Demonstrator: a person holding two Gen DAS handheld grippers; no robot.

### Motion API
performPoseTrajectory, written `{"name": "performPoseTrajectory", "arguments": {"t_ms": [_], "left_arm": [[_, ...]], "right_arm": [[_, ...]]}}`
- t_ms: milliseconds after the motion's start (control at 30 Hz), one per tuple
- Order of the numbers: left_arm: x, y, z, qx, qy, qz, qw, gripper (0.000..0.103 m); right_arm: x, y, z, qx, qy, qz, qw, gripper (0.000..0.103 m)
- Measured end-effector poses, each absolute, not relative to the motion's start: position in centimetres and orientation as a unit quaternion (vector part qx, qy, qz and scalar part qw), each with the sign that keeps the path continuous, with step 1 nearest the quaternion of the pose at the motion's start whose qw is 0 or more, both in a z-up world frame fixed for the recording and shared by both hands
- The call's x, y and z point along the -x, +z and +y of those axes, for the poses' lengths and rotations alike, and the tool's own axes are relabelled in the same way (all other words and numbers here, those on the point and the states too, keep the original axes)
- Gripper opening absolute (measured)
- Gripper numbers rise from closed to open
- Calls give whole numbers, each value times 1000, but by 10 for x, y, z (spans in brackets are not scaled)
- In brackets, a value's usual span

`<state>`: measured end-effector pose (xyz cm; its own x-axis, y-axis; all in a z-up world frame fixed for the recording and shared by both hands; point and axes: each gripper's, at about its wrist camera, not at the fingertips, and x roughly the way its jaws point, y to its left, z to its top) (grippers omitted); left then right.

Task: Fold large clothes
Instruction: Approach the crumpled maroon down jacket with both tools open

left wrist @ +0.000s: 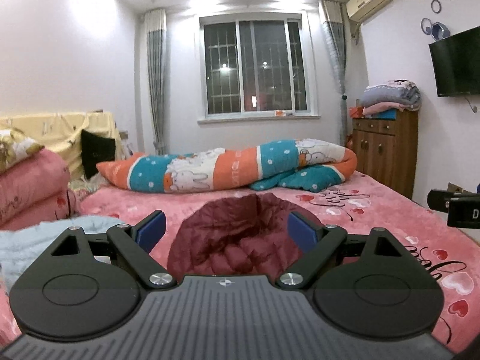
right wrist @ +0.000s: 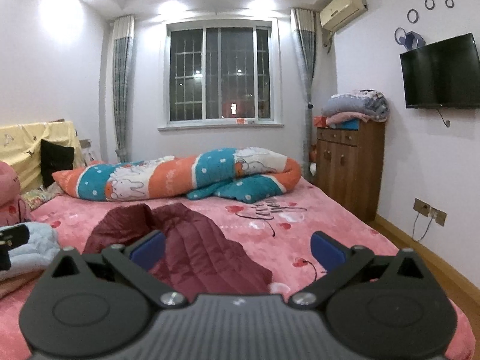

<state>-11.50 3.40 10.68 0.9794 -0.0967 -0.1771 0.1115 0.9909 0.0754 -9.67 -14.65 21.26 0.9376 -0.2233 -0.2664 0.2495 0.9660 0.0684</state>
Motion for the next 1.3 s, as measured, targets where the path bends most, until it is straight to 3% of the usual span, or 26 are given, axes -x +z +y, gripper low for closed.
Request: {"name": "performPoseTrajectory", "arguments": {"t_ms": [333, 1300], "left_arm": [[123, 107, 42, -39, -49, 95, 994, 103], [106, 111, 37, -24, -33, 150, 988, 103]], "right_arm": [[110, 227, -134, -17, -103, 92, 990, 102], [79, 194, -115, -24, -70, 113, 991, 102]]}}
